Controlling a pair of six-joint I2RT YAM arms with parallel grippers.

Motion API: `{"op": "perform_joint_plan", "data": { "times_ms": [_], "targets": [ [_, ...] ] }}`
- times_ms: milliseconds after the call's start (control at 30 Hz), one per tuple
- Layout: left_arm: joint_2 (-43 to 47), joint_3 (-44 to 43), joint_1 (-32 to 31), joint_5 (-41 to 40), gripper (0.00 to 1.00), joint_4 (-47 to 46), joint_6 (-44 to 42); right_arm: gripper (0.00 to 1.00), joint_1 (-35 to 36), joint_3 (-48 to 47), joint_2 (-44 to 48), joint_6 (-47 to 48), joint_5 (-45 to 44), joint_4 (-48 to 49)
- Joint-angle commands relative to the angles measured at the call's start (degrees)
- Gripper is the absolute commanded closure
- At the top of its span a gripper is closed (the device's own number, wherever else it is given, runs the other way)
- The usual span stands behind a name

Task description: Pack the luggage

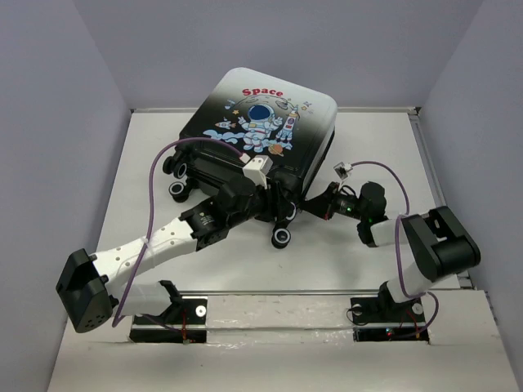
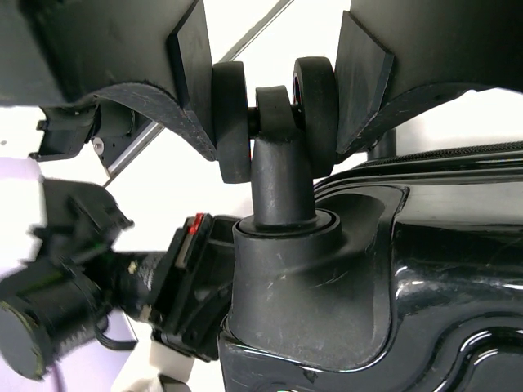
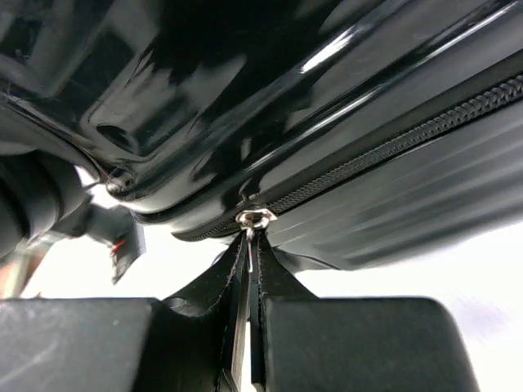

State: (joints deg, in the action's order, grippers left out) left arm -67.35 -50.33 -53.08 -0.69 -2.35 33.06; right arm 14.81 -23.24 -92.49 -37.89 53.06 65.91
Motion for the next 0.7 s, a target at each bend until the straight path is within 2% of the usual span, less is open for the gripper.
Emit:
{"op": "perform_joint_plan", "data": {
  "times_ms": [0,67,233,333,367,467,533,600,633,667],
  "targets": [
    [-2.3,-7.8,0.6,2.4,0.94,-14.6,-0.3,0.93,12.3,0.3,14.9,14.2,-15.7,-15.8],
    [-3.7,-9.6,1.0,3.2,0.94,-15.1,-0.4,0.93,16.0,0.5,19.1,15.4,-23.7,-24.9],
    [-6.8,-14.4,2.9,6.7,0.94,-16.8,0.7,0.93,26.6,4.6,28.5,14.2,-32.8,-30.9],
    [-11.3,-19.2,3.4,9.4,0.94,-17.3,1.4,0.93,34.8,4.3,26.9,13.5,-36.4,-31.0],
    [-12.3,-21.8,3.4,10.0,0.94,-17.3,1.7,0.93,39.8,2.9,24.3,13.4,-39.1,-29.4],
    [-15.2,-26.0,3.4,11.1,0.94,-17.2,2.4,0.93,47.0,0.7,19.0,11.5,-42.6,-23.4],
    [-17.2,-28.2,3.4,11.9,0.94,-16.5,3.1,0.93,52.0,-0.7,13.4,9.8,-46.5,-13.5],
    [-19.5,-31.3,3.4,14.0,0.94,-15.5,3.9,0.93,53.5,-0.1,8.5,6.6,-51.5,-0.7],
    [-20.1,-33.2,3.4,14.6,0.94,-15.1,4.2,0.93,53.5,0.9,7.0,5.4,-54.4,9.4],
    [-20.5,-33.6,3.4,14.8,0.94,-14.8,4.5,0.93,53.5,2.0,5.6,4.2,-54.5,13.9]
  ]
}}
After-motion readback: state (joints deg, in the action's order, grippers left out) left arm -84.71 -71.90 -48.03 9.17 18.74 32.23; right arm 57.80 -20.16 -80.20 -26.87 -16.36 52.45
